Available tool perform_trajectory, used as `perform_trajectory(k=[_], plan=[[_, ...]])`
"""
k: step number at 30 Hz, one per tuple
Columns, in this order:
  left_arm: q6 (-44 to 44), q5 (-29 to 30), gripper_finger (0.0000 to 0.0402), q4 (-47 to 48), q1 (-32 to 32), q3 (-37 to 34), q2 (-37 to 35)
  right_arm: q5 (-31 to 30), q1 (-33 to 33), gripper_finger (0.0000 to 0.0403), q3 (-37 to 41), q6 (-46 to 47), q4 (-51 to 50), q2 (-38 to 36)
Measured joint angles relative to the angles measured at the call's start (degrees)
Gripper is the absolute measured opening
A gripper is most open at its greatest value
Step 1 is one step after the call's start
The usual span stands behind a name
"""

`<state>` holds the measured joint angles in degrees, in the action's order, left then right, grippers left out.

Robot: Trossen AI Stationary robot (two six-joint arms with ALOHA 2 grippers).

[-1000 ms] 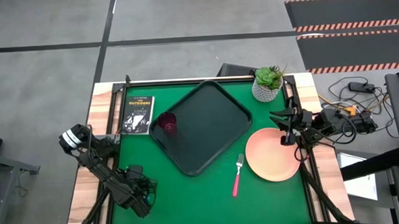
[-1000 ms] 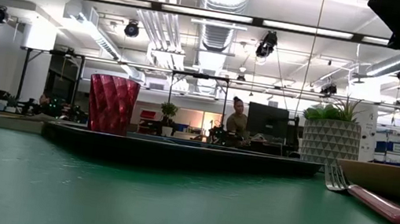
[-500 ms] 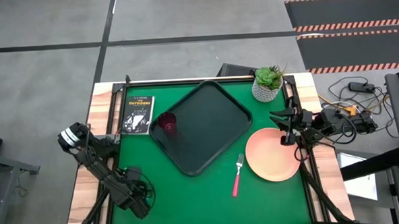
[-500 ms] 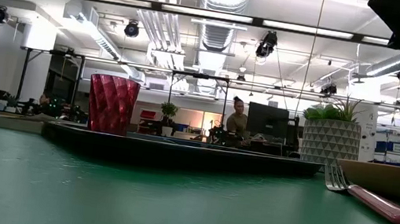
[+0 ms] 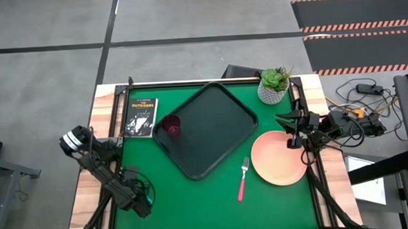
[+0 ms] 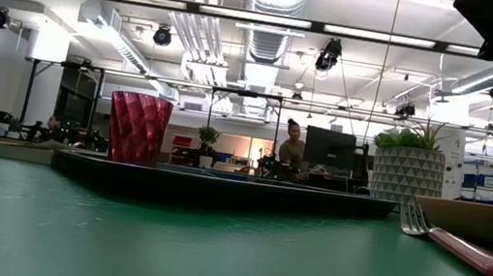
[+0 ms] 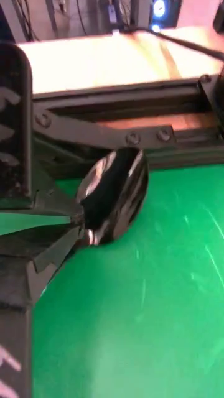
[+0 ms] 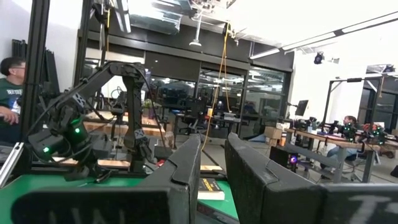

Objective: Pick and place plate/cup/fork/spoon on tray
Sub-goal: Put the blue spoon on the black serving tray to the bottom right of the red glass

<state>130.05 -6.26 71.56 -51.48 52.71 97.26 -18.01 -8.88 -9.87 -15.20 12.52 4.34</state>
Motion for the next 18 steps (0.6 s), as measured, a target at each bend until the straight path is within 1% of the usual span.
perform_trajectory(k=[8, 16, 18], plan=[[0.2, 0.1, 0.0015, -1.0, 0.1, -4.2, 0.1, 0.0, 0.0, 0.0063, 0.0, 0.0, 0.0, 0.0], [2.8, 6.8, 0.0015, -4.4, 0.2, -6.0, 0.1, 0.0, 0.0, 0.0063, 0.0, 0.0, 0.0, 0.0], [2.8, 9.2, 0.0015, -5.0, 0.2, -5.9, 0.1, 0.0, 0.0, 0.0063, 0.0, 0.0, 0.0, 0.0]])
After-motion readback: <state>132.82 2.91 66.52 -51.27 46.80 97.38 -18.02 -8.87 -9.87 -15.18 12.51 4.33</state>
